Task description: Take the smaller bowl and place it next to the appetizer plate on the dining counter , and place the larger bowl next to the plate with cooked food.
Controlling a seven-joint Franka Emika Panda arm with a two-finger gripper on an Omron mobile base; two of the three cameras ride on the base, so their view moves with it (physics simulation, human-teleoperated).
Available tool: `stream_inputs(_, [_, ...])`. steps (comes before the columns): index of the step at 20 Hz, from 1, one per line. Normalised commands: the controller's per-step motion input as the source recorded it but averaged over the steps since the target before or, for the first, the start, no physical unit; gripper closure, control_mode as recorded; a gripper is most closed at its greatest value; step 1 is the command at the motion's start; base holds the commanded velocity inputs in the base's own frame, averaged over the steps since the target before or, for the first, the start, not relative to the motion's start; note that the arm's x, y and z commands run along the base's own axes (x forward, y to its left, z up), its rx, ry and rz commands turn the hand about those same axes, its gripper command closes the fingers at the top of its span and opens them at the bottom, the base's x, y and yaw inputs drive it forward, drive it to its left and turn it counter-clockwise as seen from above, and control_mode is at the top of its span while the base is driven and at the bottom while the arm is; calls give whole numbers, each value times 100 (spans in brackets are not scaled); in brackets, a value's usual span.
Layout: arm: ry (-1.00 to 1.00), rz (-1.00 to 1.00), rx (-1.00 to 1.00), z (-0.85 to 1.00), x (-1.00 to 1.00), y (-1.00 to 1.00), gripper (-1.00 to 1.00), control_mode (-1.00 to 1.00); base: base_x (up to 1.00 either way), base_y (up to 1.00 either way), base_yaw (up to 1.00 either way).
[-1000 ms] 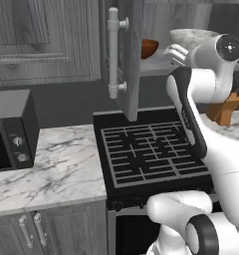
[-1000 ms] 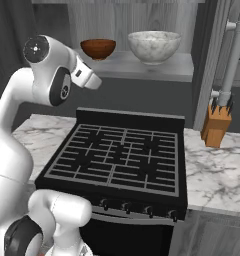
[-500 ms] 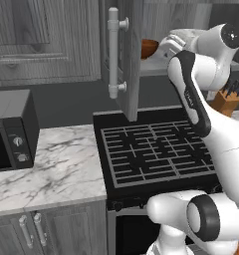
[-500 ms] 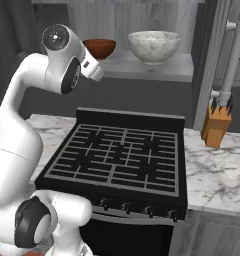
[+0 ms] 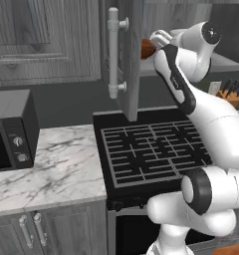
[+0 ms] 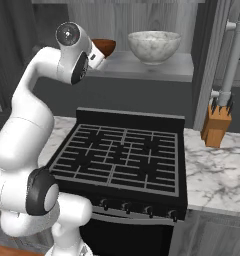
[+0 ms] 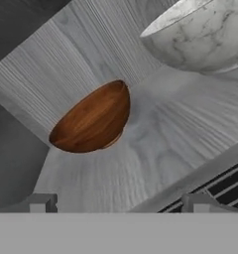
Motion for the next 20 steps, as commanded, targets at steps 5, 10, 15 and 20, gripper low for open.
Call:
stream_inputs(5, [-7,0,0,17,62,11,-100,-100,0,0,0])
stream_inputs(10, [7,0,0,11,59,0,-100,-100,0,0,0])
stream_inputs(15, [14,0,0,6,56,0,-100,-100,0,0,0])
stream_inputs(20, [11,0,0,0,50,0,-100,-100,0,0,0])
